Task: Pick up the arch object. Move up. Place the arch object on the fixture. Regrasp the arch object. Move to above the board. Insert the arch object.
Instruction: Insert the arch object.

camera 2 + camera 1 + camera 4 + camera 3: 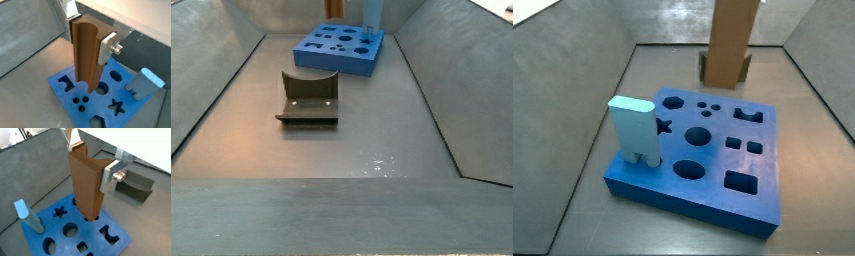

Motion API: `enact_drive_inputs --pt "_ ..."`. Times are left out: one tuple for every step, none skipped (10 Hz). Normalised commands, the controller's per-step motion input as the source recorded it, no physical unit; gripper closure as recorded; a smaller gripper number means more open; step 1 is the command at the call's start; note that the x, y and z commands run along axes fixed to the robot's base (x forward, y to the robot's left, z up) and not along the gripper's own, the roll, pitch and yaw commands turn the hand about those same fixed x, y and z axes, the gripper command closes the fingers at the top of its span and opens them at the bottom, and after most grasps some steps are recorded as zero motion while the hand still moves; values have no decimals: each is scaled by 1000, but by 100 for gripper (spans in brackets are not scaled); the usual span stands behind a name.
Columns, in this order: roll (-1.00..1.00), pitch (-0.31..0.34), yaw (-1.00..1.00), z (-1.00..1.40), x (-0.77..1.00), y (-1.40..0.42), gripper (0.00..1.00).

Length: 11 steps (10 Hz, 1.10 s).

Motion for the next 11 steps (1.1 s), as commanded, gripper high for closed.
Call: enact_drive_inputs --pt "70 17 -117 -320 934 -91 100" --pt "73 21 -77 -326 977 -71 100" --pt "67 27 -57 -289 1000 -14 100" --pt "63 34 -37 -269 1000 0 100" --pt "61 36 -29 -249 1000 0 100" --pt "56 36 -9 -211 1000 0 100" --pt "57 44 -3 -203 1000 0 100" --pt "63 50 0 -197 1000 9 100" --pt "70 61 0 -200 1000 31 100" --pt "74 64 0 -183 1000 57 100" --pt "81 64 0 -160 1000 86 100"
